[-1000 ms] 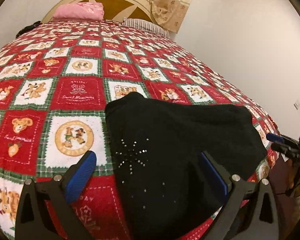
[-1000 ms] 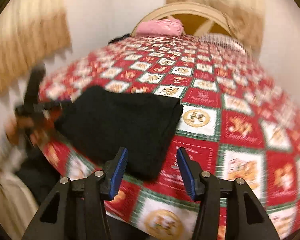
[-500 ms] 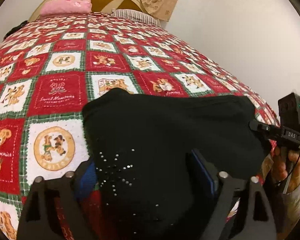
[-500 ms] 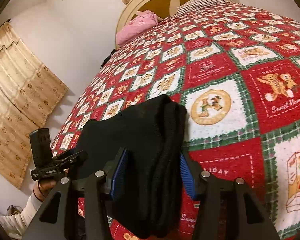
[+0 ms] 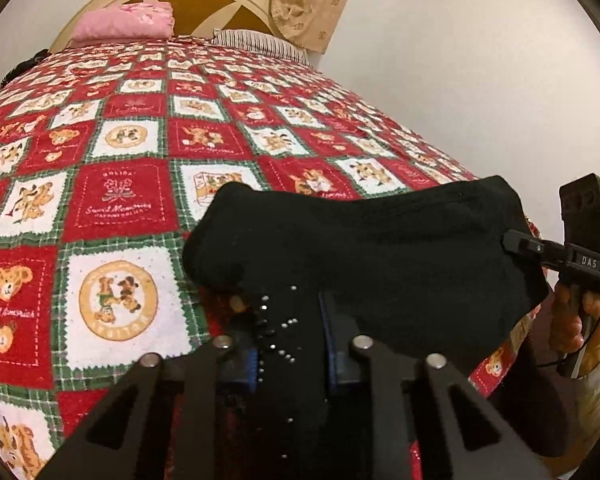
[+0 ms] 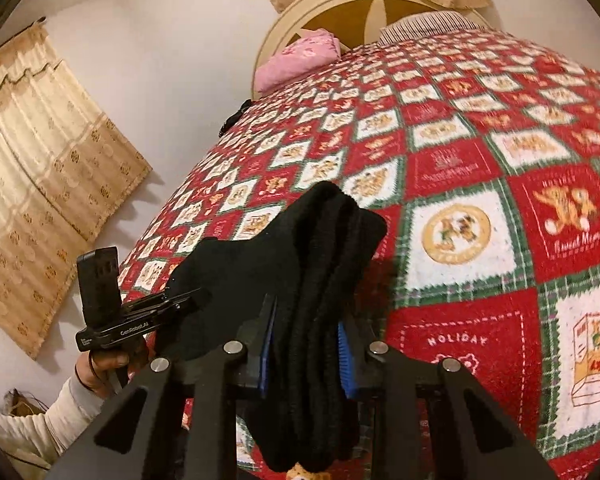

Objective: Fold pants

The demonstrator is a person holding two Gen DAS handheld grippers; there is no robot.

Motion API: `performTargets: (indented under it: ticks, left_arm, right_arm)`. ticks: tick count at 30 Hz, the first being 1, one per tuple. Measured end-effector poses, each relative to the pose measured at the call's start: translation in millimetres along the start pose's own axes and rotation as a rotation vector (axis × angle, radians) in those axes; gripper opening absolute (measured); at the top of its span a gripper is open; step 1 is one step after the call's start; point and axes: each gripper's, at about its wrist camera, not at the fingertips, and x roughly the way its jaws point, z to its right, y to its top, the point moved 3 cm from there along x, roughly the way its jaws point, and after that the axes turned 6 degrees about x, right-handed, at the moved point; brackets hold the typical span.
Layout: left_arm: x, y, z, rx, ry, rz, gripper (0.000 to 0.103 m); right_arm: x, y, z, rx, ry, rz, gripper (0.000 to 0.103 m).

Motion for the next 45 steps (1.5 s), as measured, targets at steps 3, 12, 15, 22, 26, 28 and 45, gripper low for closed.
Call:
performTargets:
  ticks: [3,12,15,22,26,28,45]
  left_arm:
    - [-10,2,-4,-0.017,-0.007,0.027,0.015]
    - [-65,8,-45,-0.065,0.06,0.118,0.014]
    - [-87,6,-70,-0.092,0.121,0.145,0.014]
    - [-133,-9,-134,-0.174,0.289,0.172,0.014]
    - [-154,-24,-161,-0.22,0.366,0.176,0.014]
    - [-155,-33,-169,-0.236,0.385,0.164,0.015]
    - [-136,-63,-186,-0.249,0.497,0.091,0.058]
  right_arm:
    - [-2,5,-12,-0.026,0.003,0.003,0.027]
    - [23,32,-65,-0.146,0.06,-0.022,0.026]
    - [49,42,-86,-0.177,0.1,-0.046,0.026]
    - [133,54,-150,-0.263,0.203,-0.108,0.026]
    - [184,54,-177,-0.251,0.267,-0.167,0.026]
    - [208,53,-186,-0.244,0.286,-0.201,0.026]
    - [275,49,-162,-0.171,0.241,-0.282,0.027]
